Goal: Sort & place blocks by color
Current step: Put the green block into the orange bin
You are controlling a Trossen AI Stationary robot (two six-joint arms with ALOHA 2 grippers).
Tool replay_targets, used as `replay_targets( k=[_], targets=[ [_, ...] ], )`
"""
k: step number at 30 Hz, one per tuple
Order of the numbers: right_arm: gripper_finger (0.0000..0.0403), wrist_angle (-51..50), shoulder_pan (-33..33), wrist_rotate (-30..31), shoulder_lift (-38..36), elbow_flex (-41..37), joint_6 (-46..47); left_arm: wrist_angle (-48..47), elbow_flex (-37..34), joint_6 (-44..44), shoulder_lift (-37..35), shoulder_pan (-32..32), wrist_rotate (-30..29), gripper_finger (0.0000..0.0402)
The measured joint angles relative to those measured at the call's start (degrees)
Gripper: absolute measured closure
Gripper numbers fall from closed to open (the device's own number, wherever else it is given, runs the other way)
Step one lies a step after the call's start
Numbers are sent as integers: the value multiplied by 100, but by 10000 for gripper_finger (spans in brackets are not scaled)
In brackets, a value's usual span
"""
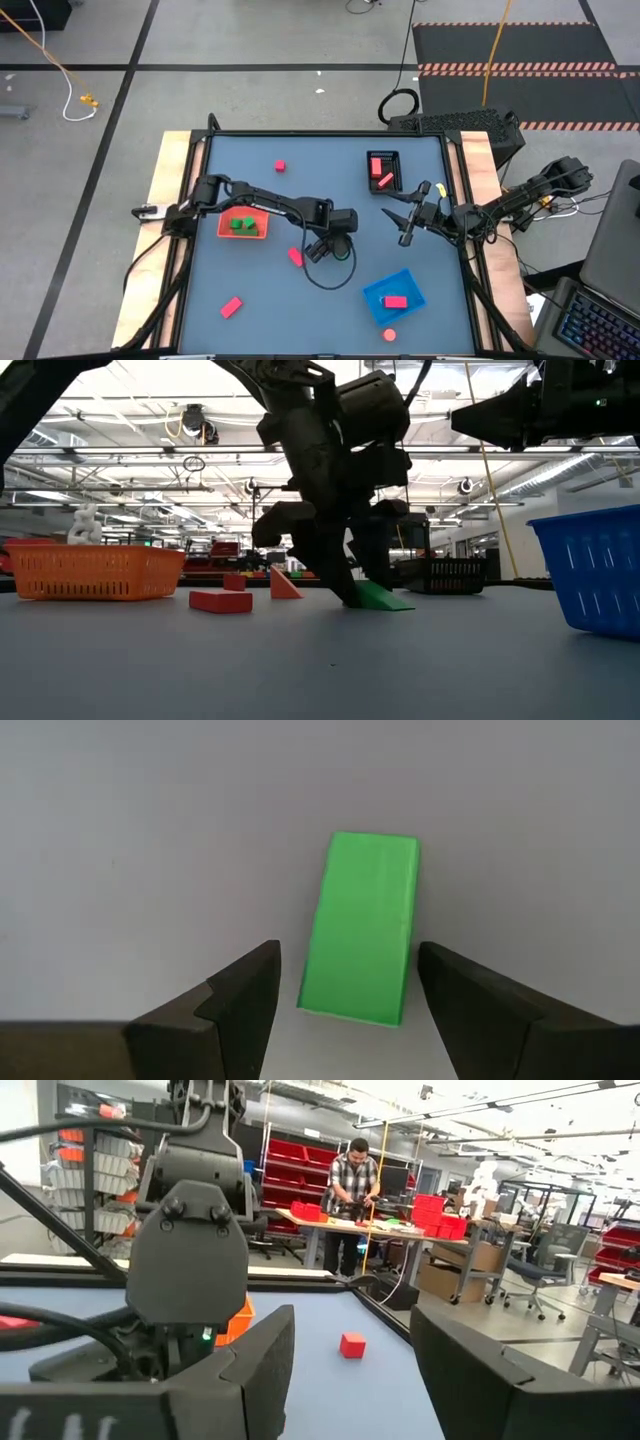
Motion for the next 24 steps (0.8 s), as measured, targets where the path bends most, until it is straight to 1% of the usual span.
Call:
replay_targets(
  k=[4, 6, 8, 12, 13, 21, 24],
  targets=[
    [206, -27, 0, -2, -16, 0, -7, -64, 2, -170, 0, 0, -4, 161],
    [206, -29, 0, -2, -19, 0, -13, -120, 4, -236, 0, 0, -6, 167],
    [206, -29, 0, -2, -19, 0, -15, -184, 4, -273, 1, -20, -1, 188],
    [206, -46, 0, -2, -21, 0, -17, -214, 4, -334, 2, -59, -7, 263],
    [206, -46, 0, -2, -21, 0, -17, -220, 4, -388, 2, -63, 4, 270],
    [206, -46, 0, -2, -19, 0, -17, -274, -11, -1039, -69, -78, -94, 269],
    [206, -53, 0, -1, -20, 0, 3, -622, -40, -1514, -284, -42, -158, 269]
  ],
)
